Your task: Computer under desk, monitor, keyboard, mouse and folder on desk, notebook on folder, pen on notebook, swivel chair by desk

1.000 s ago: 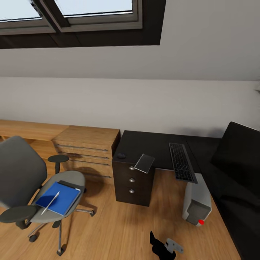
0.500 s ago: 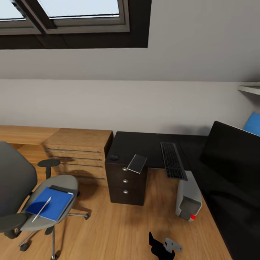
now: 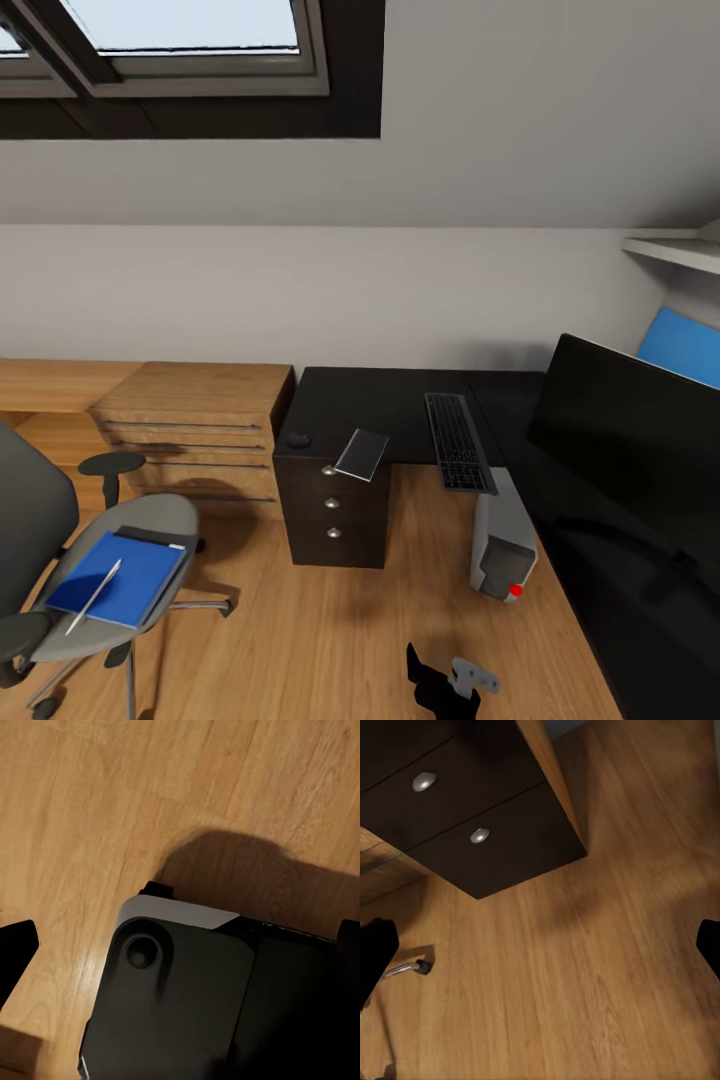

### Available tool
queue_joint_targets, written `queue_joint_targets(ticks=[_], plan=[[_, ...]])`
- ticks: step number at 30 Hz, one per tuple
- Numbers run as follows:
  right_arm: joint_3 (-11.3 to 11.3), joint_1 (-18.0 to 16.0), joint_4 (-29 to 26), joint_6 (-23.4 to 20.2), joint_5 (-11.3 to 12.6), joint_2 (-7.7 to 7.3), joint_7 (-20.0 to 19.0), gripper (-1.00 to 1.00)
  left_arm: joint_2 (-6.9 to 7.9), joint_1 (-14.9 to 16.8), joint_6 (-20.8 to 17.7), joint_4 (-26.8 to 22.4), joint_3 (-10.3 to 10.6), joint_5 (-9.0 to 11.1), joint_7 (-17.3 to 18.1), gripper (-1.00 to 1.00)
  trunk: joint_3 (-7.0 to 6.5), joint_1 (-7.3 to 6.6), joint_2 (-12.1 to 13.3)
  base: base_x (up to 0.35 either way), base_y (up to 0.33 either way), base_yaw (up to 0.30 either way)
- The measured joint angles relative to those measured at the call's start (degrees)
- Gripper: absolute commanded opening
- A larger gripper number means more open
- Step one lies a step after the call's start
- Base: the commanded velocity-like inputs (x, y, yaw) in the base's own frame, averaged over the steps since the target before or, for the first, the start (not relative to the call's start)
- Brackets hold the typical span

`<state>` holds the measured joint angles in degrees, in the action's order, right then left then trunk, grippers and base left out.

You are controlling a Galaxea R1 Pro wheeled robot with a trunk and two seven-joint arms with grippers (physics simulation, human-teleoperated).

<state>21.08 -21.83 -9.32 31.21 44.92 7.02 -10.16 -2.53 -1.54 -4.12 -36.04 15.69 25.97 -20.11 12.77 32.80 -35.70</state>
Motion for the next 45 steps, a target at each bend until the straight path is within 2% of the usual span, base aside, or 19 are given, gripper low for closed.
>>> queue_joint_targets(ticks=[3, 4, 5, 6, 32, 45], plan=[[-0.08, 0.0, -0.01, -0.03, -0.32, 0.0, 0.02, 1.0, 0.01, 0.09, 1.62, 0.17, -0.06, 0.0, -0.02, 1.0, -0.54, -0.66, 1.21, 0.0, 0.0, -0.004], [-0.12, 0.0, 0.01, -0.04, -0.39, 0.0, 0.02, 1.0, -0.01, 0.11, 2.8, 0.22, -0.13, -0.06, -0.05, 1.0, -0.72, -0.88, 1.61, -0.118, 0.0, 0.0], [-0.18, 0.0, 0.06, -0.06, -0.56, -0.02, 0.03, 1.0, -0.07, 0.13, 6.29, 0.32, -0.28, 0.01, -0.44, 1.0, -0.9, -1.09, 2.01, -0.148, 0.0, 0.0], [-0.19, 0.0, 0.07, -0.06, -0.58, -0.04, 0.03, 1.0, -0.07, 0.13, 6.53, 0.34, -0.29, 0.04, -0.5, 1.0, -1.08, -1.3, 2.41, -0.163, 0.0, 0.0], [-0.21, 0.01, 0.07, -0.06, -0.62, -0.05, 0.03, 1.0, -0.13, 0.13, 7.04, 0.34, -0.4, -0.04, -0.46, 1.0, -5.78, -7.01, 12.88, -0.313, 0.086, 0.0], [-0.2, 0.0, 0.07, -0.06, -0.62, -0.05, 0.03, 1.0, -0.18, 0.13, 7.22, 0.34, -0.38, -0.18, -0.59, 1.0, -5.78, -7.01, 12.9, -0.338, 0.034, 0.0]])
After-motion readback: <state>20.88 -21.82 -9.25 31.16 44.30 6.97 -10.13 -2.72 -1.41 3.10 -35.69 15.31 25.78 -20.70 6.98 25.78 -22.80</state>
